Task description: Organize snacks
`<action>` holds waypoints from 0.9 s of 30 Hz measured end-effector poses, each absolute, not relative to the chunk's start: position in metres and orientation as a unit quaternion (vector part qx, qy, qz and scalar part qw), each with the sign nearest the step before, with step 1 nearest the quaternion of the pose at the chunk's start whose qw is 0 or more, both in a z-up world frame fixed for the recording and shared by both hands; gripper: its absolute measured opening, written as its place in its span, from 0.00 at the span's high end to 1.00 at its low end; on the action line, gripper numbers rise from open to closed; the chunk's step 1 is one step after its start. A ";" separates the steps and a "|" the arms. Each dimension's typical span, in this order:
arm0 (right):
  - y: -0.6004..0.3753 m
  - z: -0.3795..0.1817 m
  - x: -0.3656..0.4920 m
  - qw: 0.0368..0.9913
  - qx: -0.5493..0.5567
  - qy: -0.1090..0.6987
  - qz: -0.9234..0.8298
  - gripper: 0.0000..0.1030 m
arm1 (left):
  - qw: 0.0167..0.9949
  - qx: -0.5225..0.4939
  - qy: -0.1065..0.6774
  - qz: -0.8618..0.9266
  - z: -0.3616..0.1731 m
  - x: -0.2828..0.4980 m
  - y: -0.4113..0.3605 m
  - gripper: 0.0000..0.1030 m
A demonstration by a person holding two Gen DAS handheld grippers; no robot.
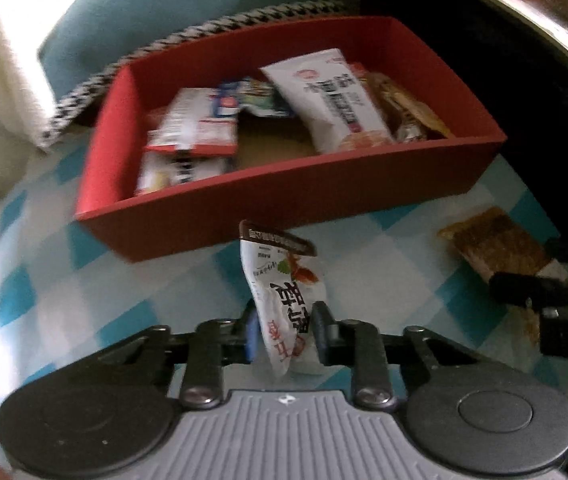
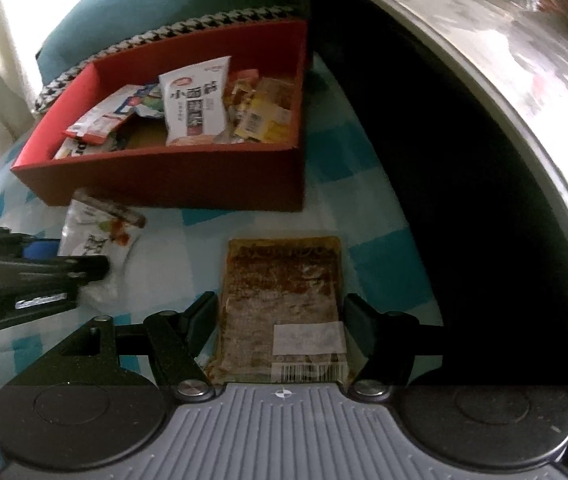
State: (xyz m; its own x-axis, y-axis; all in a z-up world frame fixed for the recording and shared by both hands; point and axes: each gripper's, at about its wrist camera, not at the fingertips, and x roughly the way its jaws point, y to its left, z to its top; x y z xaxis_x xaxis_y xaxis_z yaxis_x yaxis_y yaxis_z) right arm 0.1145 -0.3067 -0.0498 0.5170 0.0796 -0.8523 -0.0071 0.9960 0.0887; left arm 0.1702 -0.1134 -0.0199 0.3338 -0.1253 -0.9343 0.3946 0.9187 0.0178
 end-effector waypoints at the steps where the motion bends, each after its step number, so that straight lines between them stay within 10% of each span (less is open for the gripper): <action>1: -0.301 -0.049 0.116 0.869 0.034 0.492 0.033 0.28 | 0.809 0.126 0.553 -0.156 -0.016 0.167 -0.107 0.86; 8: -0.262 -0.061 0.121 0.860 -0.010 0.508 0.053 0.28 | 0.808 0.142 0.548 -0.161 -0.017 0.157 -0.076 0.82; 18: -0.250 -0.070 0.133 0.855 -0.026 0.516 0.046 0.26 | 0.798 0.117 0.571 -0.156 -0.047 0.162 -0.062 0.31; 27: -0.262 -0.077 0.135 0.846 -0.014 0.532 0.036 0.14 | 0.809 0.150 0.555 -0.120 -0.047 0.156 -0.083 0.27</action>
